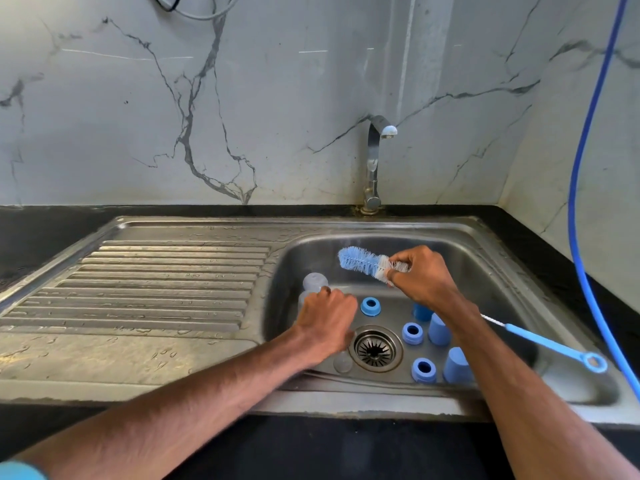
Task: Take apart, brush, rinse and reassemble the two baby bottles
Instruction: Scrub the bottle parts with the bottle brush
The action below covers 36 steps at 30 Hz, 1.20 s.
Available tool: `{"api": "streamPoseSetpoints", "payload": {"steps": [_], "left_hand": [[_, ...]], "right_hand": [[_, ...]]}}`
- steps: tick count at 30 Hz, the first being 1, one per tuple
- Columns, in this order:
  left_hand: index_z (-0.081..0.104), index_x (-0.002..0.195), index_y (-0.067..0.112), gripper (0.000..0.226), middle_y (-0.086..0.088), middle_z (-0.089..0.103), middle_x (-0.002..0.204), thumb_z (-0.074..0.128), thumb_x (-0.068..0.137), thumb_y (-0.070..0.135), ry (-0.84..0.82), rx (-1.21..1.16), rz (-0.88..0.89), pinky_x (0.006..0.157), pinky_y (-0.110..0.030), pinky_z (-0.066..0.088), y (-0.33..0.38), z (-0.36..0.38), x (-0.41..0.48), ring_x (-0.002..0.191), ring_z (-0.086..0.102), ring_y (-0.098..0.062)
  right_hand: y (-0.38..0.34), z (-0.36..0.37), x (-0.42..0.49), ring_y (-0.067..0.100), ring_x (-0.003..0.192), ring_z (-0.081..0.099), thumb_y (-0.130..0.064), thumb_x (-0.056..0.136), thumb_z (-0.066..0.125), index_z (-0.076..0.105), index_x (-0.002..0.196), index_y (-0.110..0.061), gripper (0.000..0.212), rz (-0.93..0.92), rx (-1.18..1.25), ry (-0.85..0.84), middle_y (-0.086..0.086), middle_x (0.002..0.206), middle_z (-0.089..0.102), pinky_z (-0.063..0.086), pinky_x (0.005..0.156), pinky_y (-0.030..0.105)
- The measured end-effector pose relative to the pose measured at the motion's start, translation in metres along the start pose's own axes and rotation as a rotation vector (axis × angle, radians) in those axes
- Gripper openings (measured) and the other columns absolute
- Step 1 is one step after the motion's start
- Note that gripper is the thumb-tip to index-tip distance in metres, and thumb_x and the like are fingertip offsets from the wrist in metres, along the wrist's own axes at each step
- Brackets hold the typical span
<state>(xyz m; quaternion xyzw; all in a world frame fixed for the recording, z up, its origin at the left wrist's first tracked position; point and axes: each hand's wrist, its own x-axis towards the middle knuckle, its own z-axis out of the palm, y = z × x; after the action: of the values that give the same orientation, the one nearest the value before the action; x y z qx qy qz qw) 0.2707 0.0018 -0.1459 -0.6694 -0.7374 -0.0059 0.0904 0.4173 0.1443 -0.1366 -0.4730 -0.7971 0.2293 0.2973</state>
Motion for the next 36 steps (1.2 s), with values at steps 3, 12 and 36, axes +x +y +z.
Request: {"api": "streamPoseSetpoints", "payload": {"steps": [3,12,36], "left_hand": [[0.068,0.108,0.012,0.026,-0.007,0.070,0.113,0.076,0.087,0.026,-0.264,-0.089,0.115,0.092,-0.044,0.054,0.005,0.007,0.015,0.109,0.064,-0.027],[0.068,0.110,0.009,0.030,-0.008,0.065,0.118,0.082,0.084,0.015,-0.542,0.020,0.294,0.079,-0.033,0.054,0.007,0.039,0.049,0.102,0.065,-0.023],[0.065,0.121,-0.006,0.029,-0.024,0.074,0.112,0.063,0.099,0.012,-0.204,-2.077,-0.336,0.087,-0.035,0.062,-0.085,0.010,0.085,0.105,0.074,-0.033]], "right_hand": [[0.005,-0.001,-0.001,0.014,0.087,0.070,-0.023,0.084,0.081,0.077,0.116,-0.022,0.032,0.028,-0.064,-0.046,-0.002,0.100,0.075,0.063,0.080,0.043],[0.004,0.005,0.002,0.019,0.070,0.071,-0.018,0.084,0.077,0.080,0.106,-0.020,0.022,0.017,-0.074,-0.109,-0.003,0.081,0.073,0.064,0.075,0.043],[-0.018,-0.045,-0.024,0.012,0.057,0.070,-0.031,0.085,0.082,0.074,0.122,-0.032,0.037,-0.010,0.247,0.058,-0.014,0.096,0.077,0.057,0.053,0.023]]}}
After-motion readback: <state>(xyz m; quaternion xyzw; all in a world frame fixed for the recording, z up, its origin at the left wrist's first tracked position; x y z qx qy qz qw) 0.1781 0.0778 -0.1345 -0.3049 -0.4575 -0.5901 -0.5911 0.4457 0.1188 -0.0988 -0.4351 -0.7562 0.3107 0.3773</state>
